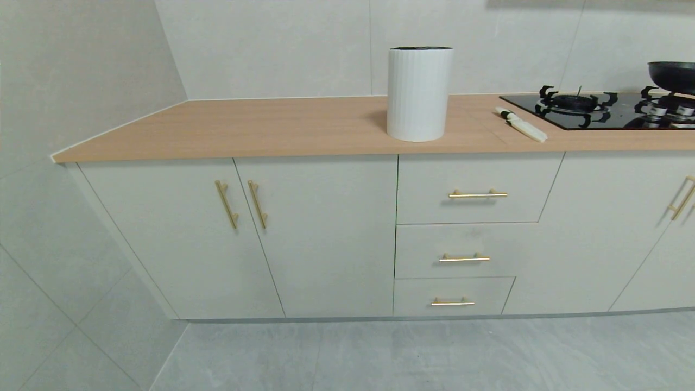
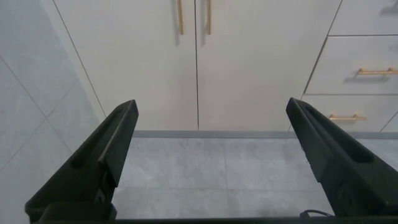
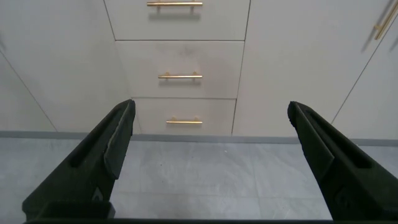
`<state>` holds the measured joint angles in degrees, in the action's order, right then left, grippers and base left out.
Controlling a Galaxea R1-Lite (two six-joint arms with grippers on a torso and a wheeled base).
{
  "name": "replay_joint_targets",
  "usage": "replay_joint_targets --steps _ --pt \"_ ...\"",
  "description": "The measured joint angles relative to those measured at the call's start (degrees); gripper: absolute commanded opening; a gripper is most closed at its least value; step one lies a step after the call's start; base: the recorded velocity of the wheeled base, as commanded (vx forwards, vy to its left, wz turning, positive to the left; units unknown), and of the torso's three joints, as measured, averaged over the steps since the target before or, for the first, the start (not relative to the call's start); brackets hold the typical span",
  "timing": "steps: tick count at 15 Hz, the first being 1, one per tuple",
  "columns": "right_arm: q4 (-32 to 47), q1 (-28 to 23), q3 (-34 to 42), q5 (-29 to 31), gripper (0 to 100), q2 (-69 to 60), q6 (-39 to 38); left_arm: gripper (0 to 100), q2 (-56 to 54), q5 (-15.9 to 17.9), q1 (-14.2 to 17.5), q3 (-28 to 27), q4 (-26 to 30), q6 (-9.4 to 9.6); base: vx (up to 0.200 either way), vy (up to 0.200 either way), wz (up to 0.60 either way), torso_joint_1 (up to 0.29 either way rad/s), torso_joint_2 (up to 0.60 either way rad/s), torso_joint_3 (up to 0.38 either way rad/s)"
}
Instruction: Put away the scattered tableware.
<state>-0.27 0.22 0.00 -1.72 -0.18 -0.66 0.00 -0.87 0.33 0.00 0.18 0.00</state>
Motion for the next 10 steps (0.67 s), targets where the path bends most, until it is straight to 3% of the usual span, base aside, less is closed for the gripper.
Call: replay_joint_targets --steps 6,10 --pt "0.0 0.0 0.0 0.0 100 0.0 -0.3 100 0.0 0.0 0.0 0.0 0.0 0.0 0.0 0.0 0.0 0.0 0.0 0.0" --pt "0.0 0.0 0.0 0.0 100 0.0 -0.4 100 0.0 0.0 0.0 0.0 0.0 0.0 0.2 0.0 0.0 -0.001 0.0 0.001"
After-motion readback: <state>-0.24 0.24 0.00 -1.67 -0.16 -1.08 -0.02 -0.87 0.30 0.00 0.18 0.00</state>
